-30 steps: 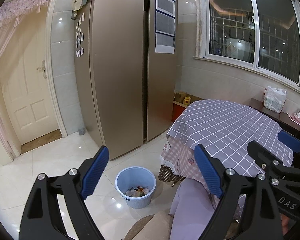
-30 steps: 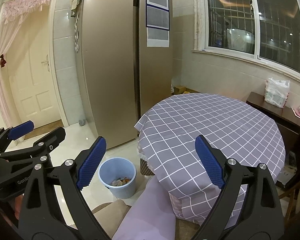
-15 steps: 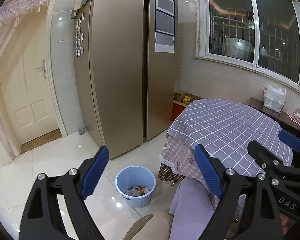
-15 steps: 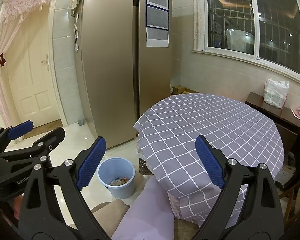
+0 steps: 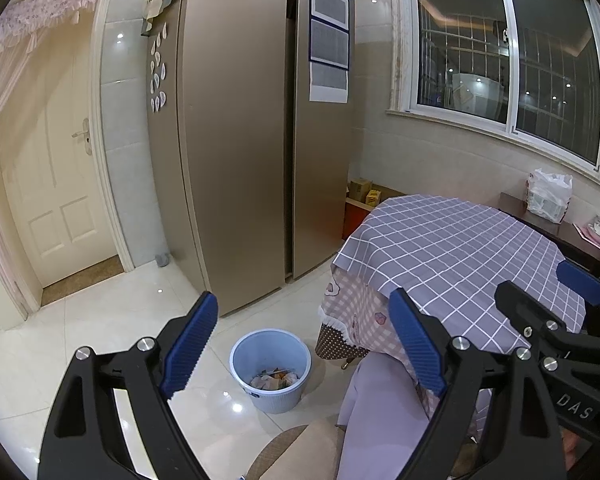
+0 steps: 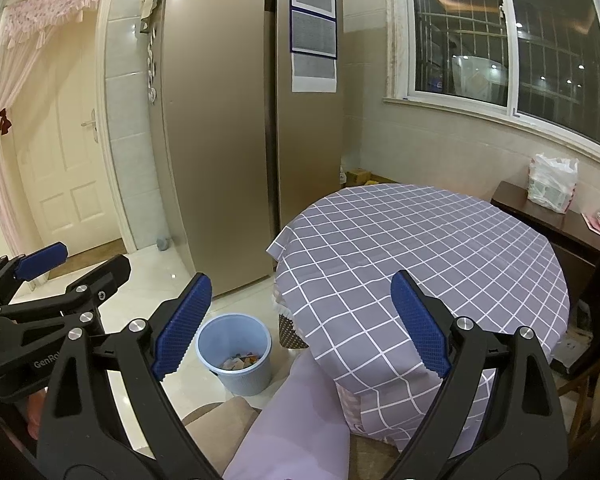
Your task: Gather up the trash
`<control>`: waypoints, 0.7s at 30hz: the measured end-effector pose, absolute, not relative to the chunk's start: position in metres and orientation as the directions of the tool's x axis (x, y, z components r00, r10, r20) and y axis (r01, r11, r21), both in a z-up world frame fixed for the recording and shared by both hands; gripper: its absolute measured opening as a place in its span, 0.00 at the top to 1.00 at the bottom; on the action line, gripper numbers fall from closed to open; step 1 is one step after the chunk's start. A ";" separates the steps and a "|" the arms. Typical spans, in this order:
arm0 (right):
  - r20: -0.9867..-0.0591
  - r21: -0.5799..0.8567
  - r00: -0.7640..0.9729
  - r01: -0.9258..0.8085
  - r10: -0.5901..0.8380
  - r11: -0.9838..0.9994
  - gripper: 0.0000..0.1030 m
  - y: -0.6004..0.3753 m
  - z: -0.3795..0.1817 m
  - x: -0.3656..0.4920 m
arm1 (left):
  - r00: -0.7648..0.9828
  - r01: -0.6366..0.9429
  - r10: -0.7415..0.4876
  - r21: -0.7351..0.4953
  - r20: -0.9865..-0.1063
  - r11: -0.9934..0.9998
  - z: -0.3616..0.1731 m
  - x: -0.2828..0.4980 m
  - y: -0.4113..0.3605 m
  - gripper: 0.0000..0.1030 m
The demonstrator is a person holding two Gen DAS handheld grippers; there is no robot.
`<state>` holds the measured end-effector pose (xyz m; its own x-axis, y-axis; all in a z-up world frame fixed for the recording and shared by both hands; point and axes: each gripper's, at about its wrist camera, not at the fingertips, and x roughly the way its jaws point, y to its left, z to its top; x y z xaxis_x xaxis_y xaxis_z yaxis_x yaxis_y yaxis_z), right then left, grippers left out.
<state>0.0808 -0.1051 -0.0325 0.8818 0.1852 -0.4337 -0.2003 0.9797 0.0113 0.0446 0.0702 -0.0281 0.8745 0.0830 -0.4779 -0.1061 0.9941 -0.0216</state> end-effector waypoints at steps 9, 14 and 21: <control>-0.433 0.016 0.881 -0.201 0.188 0.979 0.13 -0.105 -0.032 0.081 | 0.876 -0.110 0.088 -0.019 -0.474 0.994 -0.026 0.044 0.071 0.17; -0.431 0.011 0.884 -0.197 0.182 0.980 0.13 -0.105 -0.034 0.081 | 0.875 -0.112 0.090 -0.018 -0.476 0.994 -0.027 0.043 0.072 0.17; -0.428 0.011 0.885 -0.195 0.181 0.981 0.13 -0.105 -0.034 0.079 | 0.874 -0.111 0.088 -0.020 -0.477 0.994 -0.027 0.042 0.073 0.17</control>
